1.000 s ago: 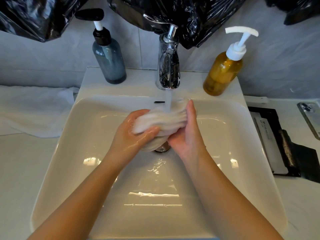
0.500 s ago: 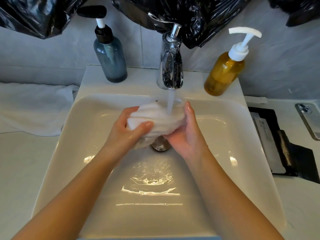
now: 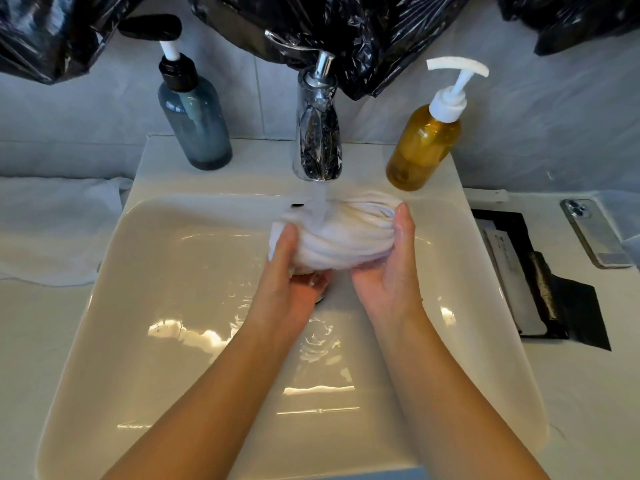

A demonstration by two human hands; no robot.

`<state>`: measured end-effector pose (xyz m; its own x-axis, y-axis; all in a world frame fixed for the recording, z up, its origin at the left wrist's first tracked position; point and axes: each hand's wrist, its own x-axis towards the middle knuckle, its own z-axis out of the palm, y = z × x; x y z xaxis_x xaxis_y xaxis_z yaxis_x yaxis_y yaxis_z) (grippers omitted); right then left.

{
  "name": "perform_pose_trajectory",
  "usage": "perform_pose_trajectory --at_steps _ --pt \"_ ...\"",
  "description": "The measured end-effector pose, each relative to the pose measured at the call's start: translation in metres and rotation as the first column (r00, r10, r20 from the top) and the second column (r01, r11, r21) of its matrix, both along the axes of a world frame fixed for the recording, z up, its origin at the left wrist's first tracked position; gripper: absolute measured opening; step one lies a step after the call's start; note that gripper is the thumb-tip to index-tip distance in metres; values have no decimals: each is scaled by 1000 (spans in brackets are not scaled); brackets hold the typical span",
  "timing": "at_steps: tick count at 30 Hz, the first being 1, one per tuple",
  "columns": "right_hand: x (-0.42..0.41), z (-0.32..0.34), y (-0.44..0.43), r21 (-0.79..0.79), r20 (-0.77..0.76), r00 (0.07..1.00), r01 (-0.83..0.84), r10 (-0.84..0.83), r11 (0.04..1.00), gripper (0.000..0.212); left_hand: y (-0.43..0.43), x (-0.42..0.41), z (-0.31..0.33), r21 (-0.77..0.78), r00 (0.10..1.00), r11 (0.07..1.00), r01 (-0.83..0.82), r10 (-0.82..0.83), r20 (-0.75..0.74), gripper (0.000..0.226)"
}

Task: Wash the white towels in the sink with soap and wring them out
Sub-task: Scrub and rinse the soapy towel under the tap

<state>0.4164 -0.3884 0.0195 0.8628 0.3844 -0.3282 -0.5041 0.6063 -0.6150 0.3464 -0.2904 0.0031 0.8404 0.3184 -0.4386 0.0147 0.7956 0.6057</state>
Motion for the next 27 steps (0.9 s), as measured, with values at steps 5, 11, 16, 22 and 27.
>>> perform_pose_trajectory --at_steps 5,11,16,22,27 --pt "11 -10 -15 -137 232 960 -124 154 983 104 10 0 -2 15 997 997 -72 72 16 52" --pt "6 -12 1 -33 -11 981 -194 194 980 74 25 -13 3 294 936 891 -347 310 165 52" --pt "-3 0 16 -89 -259 952 -192 163 977 58 30 -26 9 455 963 850 -265 212 164 48" --pt "-6 7 22 -307 81 993 -55 84 950 21 28 -18 7 286 947 917 -276 310 -81 62" --pt "-4 6 19 -420 443 875 9 196 908 26 28 -3 8 13 981 996 -89 90 -173 35"
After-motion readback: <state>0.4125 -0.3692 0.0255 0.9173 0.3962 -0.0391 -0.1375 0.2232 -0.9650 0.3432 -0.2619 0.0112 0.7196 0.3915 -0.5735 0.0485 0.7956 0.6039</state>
